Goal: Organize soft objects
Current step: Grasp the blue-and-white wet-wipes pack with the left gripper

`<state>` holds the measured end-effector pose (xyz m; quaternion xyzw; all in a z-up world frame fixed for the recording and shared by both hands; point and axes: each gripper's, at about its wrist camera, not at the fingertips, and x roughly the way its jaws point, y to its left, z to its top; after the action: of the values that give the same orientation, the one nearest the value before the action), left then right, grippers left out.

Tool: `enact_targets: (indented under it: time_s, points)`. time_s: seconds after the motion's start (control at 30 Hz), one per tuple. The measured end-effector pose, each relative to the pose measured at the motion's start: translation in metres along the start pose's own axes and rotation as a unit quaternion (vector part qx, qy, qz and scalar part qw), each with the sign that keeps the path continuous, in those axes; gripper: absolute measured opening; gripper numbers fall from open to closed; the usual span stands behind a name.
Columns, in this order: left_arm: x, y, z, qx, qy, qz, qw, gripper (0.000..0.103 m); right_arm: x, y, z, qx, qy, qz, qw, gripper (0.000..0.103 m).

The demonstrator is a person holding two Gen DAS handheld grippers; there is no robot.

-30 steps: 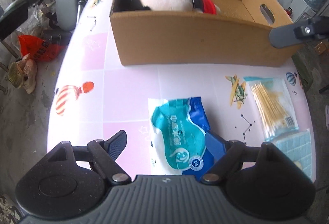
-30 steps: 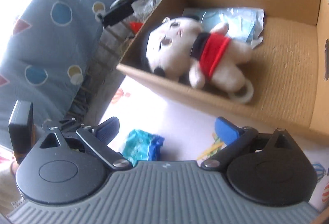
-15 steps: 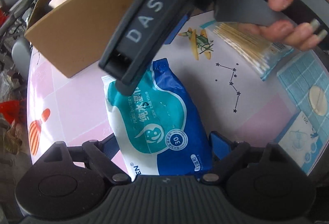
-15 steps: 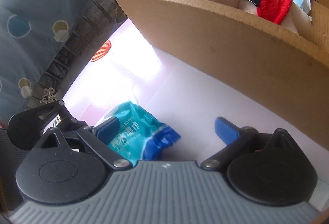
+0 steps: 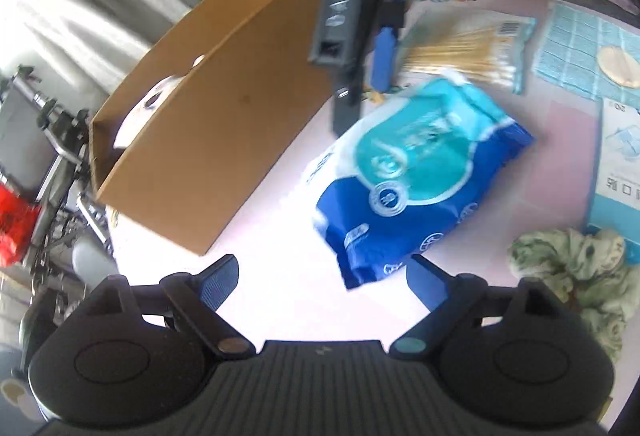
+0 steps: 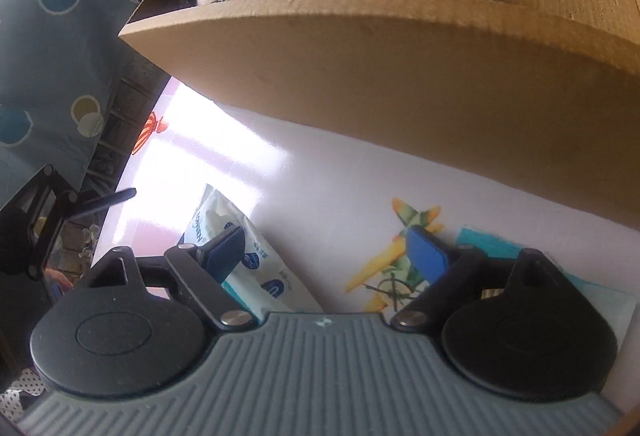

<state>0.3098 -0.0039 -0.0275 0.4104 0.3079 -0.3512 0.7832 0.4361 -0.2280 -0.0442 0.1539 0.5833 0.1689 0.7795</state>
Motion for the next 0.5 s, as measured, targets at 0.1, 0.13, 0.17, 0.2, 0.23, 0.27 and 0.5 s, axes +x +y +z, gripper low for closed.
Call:
enact_targets:
  time_s: [0.1,0.13,0.17,0.2,0.23,0.27,0.5]
  points:
    - [-0.008,0.024,-0.006,-0.110,-0.006,-0.073,0.9912,0.092,-0.012,-0.015,-0.007,0.041,-0.008,0.020,0.999,0.090]
    - [-0.009,0.029,-0.007,-0.140,-0.010,-0.091,0.9859,0.092,-0.017,-0.021,-0.010,0.061,-0.013,0.033,0.997,0.092]
    - [-0.009,0.034,-0.007,-0.164,-0.015,-0.106,0.9807,0.092,-0.024,-0.030,-0.012,0.087,-0.019,0.049,0.995,0.093]
    - [-0.008,0.039,-0.005,-0.187,-0.019,-0.118,0.9750,0.092,-0.031,-0.037,-0.016,0.112,-0.027,0.064,0.991,0.095]
    - [-0.006,0.042,-0.004,-0.210,-0.020,-0.128,0.9691,0.092,-0.037,-0.045,-0.021,0.136,-0.032,0.079,0.987,0.096]
    - [-0.003,0.045,-0.002,-0.226,-0.017,-0.136,0.9644,0.092,-0.042,-0.049,-0.025,0.150,-0.035,0.090,0.984,0.096]
    - [0.046,0.064,-0.002,-0.354,0.020,-0.211,0.9109,0.088,-0.048,-0.048,-0.074,0.203,0.012,0.179,0.963,0.101]
